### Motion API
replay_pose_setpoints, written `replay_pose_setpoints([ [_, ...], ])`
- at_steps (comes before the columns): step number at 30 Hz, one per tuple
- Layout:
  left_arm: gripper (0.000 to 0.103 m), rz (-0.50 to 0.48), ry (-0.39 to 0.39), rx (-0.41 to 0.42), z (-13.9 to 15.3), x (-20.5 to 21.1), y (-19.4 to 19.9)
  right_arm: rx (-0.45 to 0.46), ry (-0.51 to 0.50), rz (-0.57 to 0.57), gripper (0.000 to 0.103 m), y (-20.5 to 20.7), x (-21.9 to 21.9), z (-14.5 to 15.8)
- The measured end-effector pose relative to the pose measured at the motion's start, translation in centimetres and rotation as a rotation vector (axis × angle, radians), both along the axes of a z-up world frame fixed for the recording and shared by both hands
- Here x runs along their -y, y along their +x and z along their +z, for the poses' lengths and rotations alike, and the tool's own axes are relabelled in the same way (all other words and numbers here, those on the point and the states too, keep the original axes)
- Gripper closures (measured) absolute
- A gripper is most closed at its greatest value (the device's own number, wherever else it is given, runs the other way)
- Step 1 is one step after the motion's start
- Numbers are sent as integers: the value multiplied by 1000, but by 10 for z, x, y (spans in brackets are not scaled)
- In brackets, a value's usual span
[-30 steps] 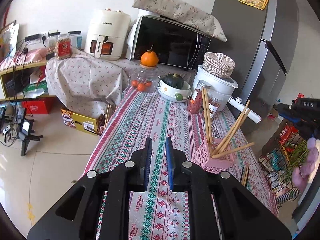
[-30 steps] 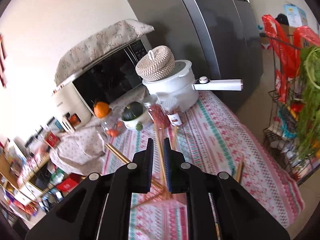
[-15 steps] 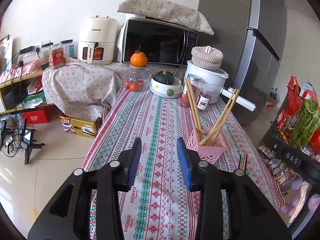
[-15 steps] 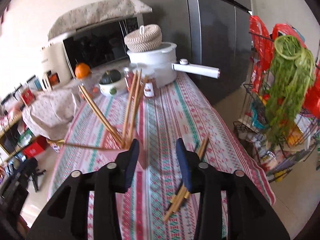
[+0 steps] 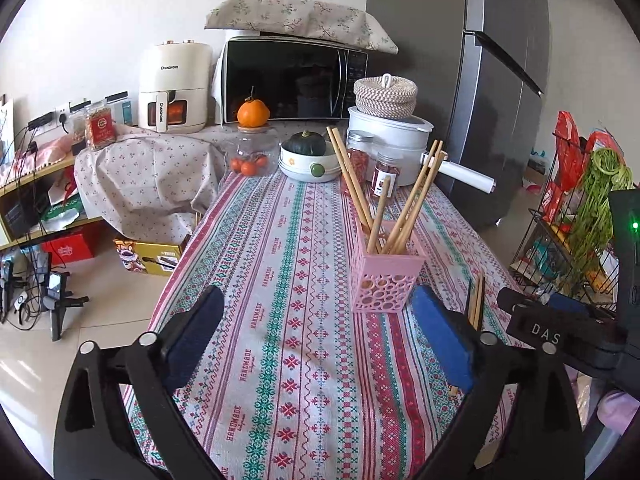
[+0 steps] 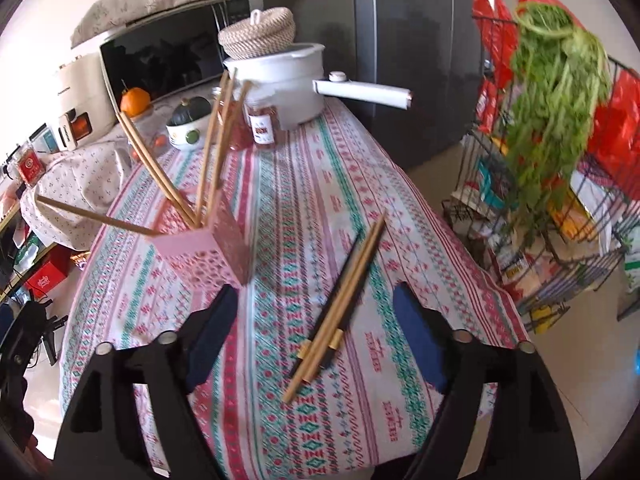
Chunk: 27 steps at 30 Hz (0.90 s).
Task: Organize utensils
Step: 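Move both open tools back over the remaining chopsticks on the cloth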
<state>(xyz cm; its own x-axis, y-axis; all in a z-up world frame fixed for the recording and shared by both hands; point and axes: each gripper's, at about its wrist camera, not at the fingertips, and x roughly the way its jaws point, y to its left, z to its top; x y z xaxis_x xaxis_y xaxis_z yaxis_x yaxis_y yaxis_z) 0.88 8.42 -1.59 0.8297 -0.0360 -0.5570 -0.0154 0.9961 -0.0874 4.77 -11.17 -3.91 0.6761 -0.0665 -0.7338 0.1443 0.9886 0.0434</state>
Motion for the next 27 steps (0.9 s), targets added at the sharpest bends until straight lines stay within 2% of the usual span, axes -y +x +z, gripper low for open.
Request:
replay_pose_setpoints([
  [3,7,-32,6,-52,-12,8,3,-34,-19,4,11,-4,8,-7],
  [8,7,-117,10,-221,-47,27,14,-129,-23,30,9,-19,34,-26],
  [11,7,-166,31,-285,-65,43,16,-193,-2,57,9,-34,53,-44],
  [15,7,-223,71,-347,-81,65,18,-234,61,17,9,-45,77,-56],
  [17,7,-248,90,-372,-86,78,21,-209,101,-2,9,-49,88,-52],
  [22,7,-323,126,-405,-88,110,32,-98,87,-96,9,-68,107,-36],
  [27,8,-405,161,-404,-74,157,59,81,71,-248,9,-95,131,-8],
])
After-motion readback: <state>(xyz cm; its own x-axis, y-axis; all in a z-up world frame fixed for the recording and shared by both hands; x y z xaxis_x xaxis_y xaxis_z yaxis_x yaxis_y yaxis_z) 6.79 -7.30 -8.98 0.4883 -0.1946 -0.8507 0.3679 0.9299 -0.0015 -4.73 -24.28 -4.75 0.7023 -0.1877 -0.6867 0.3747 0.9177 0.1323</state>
